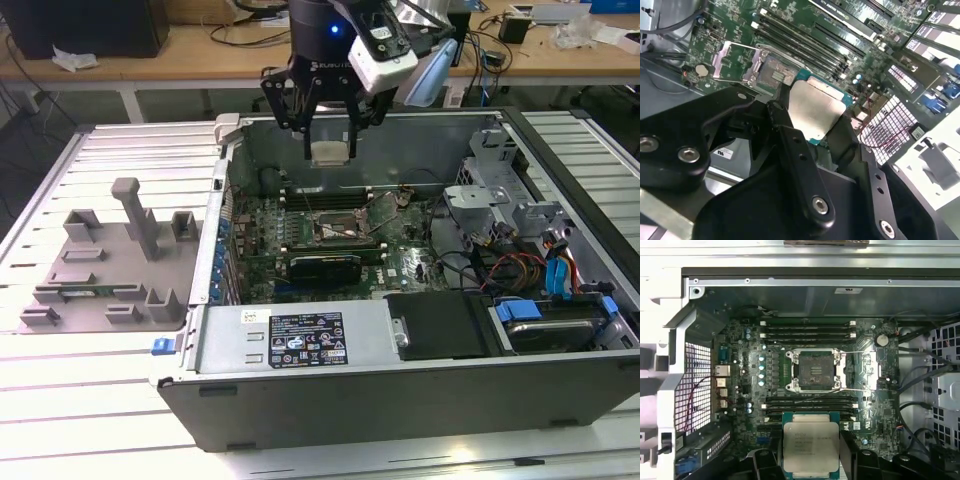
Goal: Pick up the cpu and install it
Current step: 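Pick up the cpu and move it towards the insertion slot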
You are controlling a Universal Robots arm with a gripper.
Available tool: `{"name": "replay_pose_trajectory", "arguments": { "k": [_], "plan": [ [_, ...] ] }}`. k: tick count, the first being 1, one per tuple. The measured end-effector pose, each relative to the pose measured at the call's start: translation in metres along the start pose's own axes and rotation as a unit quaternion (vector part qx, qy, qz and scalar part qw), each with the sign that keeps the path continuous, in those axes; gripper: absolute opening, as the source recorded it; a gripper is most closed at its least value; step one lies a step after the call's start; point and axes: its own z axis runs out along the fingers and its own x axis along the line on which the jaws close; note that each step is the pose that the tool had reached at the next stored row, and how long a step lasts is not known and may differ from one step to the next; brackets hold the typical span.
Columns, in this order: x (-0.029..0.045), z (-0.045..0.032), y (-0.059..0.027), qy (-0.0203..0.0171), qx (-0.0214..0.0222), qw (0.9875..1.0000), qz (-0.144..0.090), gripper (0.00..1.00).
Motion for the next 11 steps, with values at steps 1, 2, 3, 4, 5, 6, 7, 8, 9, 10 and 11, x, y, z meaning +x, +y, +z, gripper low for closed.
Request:
{"name": "replay_pose_trajectory", "arguments": {
  "k": [1,2,3,4,5,6,7,8,9,10,11],
  "plan": [
    [-0.0003,0.0003,0.0,0.0,-0.0001,1.0,0.0,0.54],
    [-0.0014,0.0013,0.0,0.0,-0.0001,1.0,0.0,0.54],
    [-0.0028,0.003,-0.0001,0.0001,0.0,1.0,0.0,0.54],
    [-0.0047,0.006,-0.0002,0.0001,-0.0001,1.0,0.0,0.54],
    [-0.0053,0.0072,-0.0002,0.0001,-0.0001,1.0,0.0,0.54],
    [-0.0059,0.0085,-0.0003,0.0001,-0.0001,1.0,0.0,0.54],
    [-0.0064,0.0098,-0.0003,0.0001,-0.0002,1.0,0.0,0.54],
    [-0.007,0.0112,-0.0004,0.0001,-0.0002,1.0,0.0,0.54],
    [-0.0078,0.0134,-0.0004,0.0001,-0.0003,1.0,0.0,0.54],
    [-0.0085,0.015,-0.0005,0.0001,-0.0004,1.0,0.0,0.54],
    [-0.0094,0.0173,-0.0006,0.0001,-0.0005,1.0,0.0,0.54]
  ]
}}
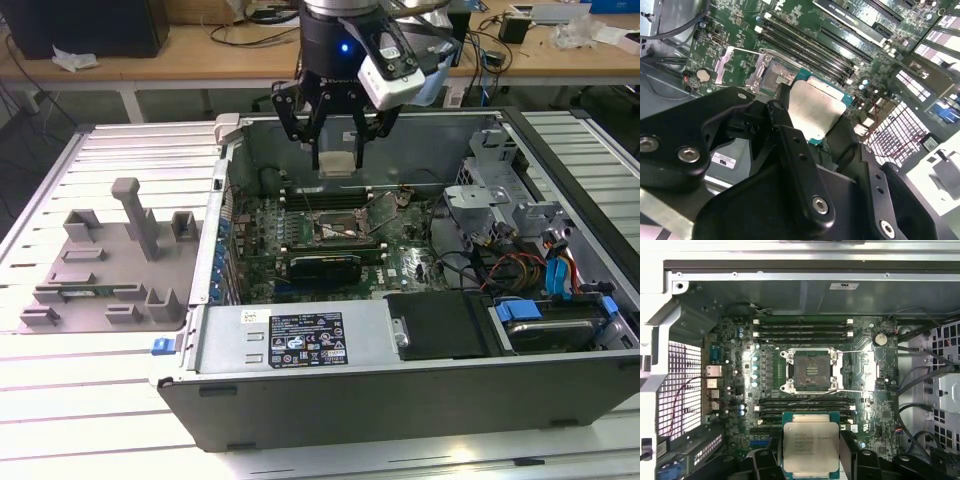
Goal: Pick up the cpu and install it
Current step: 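Pick up the cpu and move it towards the insertion slot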
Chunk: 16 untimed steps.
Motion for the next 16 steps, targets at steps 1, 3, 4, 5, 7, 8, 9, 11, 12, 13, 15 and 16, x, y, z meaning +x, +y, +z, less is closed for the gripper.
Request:
{"name": "replay_pose_trajectory", "arguments": {
  "k": [1,3,4,5,7,8,9,11,12,13,15,16],
  "plan": [
    [-0.0007,0.0019,-0.0001,0.0,0.0,1.0,0.0,0.54],
    [-0.0032,0.0078,-0.0003,0.0,-0.0001,1.0,0.0,0.54],
    [-0.0046,0.0111,-0.0004,0.0,-0.0002,1.0,0.0,0.54],
    [-0.0052,0.0126,-0.0005,0.0,-0.0002,1.0,0.0,0.54],
    [-0.0065,0.0156,-0.0006,0.0,-0.0003,1.0,0.0,0.54],
    [-0.0071,0.0168,-0.0006,0.0,-0.0004,1.0,0.0,0.54],
    [-0.008,0.019,-0.0007,0.0,-0.0006,1.0,0.0,0.54],
    [-0.0092,0.0213,-0.0008,0.0001,-0.0008,1.0,0.0,0.54],
    [-0.0104,0.0233,-0.0007,0.0001,-0.0008,1.0,0.0,0.54],
    [-0.0113,0.0267,0.0002,0.0,-0.001,1.0,0.0,0.54],
    [-0.0113,0.031,0.0036,0.0001,-0.0016,1.0,0.0,0.54],
    [-0.0112,0.0328,0.0049,0.0001,-0.0019,1.0,0.0,0.54]
  ]
}}
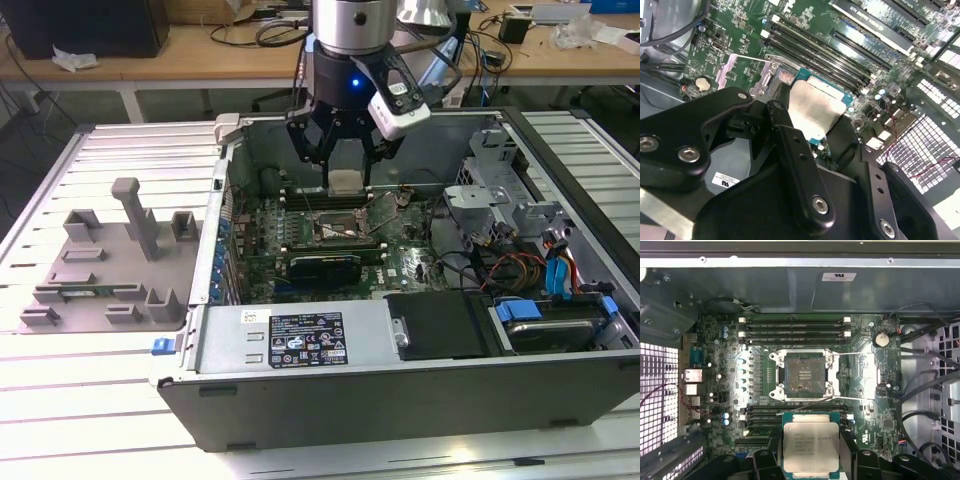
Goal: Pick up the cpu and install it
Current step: 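Pick up the cpu and move it towards the insertion slot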
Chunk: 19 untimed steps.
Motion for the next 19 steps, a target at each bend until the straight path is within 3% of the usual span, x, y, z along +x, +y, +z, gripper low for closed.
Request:
{"name": "replay_pose_trajectory", "arguments": {
  "k": [19],
  "plan": [
    [0.0007,0.0206,0.026,0.0001,-0.0018,1.0,0.0,0.54]
  ]
}}
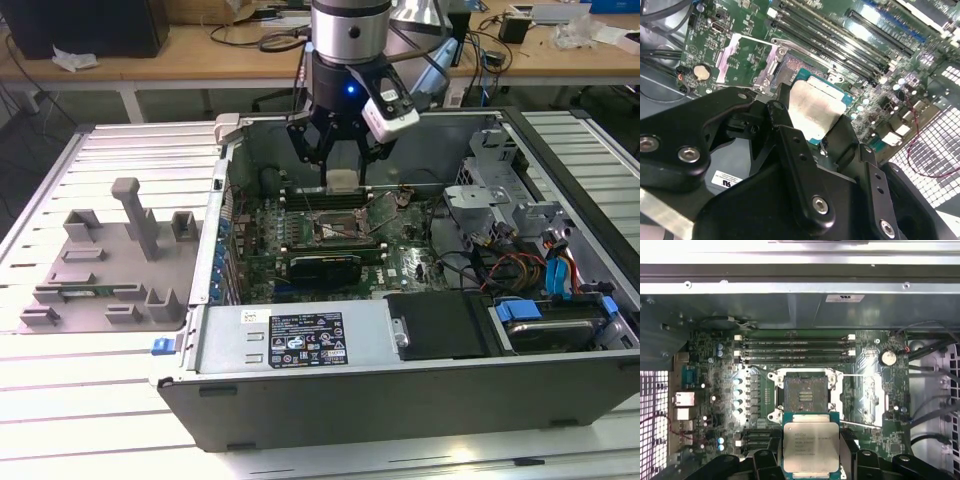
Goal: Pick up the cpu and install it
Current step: 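Pick up the cpu and move it towards the insertion slot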
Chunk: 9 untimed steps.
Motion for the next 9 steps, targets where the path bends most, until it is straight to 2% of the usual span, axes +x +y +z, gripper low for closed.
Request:
{"name": "replay_pose_trajectory", "arguments": {
  "k": [4,9],
  "plan": [
    [0.0005,0.0057,0.0058,-0.0001,0.0,1.0,0.0,0.54],
    [0.0008,0.0155,0.0075,0.0,0.0,1.0,0.0,0.54]
  ]
}}
